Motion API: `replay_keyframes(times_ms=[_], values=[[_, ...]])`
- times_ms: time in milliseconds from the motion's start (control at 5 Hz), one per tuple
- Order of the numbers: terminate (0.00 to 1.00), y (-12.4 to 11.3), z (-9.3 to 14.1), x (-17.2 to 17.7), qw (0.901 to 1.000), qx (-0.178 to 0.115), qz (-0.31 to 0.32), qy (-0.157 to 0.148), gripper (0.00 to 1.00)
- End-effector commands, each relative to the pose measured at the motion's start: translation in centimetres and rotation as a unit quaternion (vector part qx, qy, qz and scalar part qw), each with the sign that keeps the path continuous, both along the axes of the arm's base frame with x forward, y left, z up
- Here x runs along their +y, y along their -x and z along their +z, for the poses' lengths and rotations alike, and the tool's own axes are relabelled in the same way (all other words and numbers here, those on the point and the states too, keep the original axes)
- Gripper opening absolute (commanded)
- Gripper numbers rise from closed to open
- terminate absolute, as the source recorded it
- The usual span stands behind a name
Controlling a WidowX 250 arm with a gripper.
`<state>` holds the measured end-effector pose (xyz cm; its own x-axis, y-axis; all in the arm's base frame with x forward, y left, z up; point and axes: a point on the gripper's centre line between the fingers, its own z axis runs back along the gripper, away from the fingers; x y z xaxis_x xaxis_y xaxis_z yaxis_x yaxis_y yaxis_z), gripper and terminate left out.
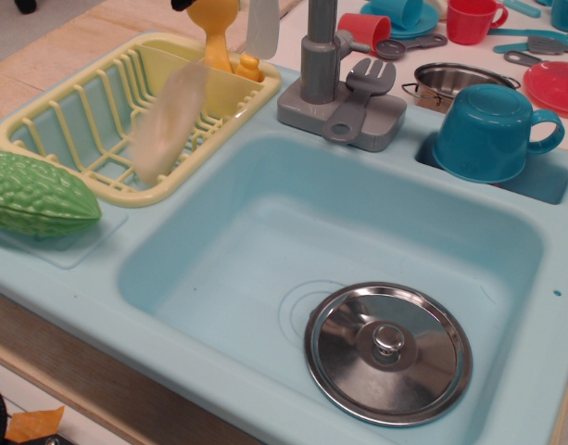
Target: Put detergent from sink into drying rack
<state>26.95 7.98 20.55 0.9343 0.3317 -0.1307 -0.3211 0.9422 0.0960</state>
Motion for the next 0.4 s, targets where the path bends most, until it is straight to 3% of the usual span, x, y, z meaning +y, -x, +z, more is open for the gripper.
replay_keyframes(times_ms=[0, 200], values=[[0.0, -0.09, 1.27, 0.2, 0.9997, -0.023, 0.003, -0.005, 1.0], [1.0, -0.09, 1.27, 0.2, 0.9997, -0.023, 0.003, -0.005, 1.0]])
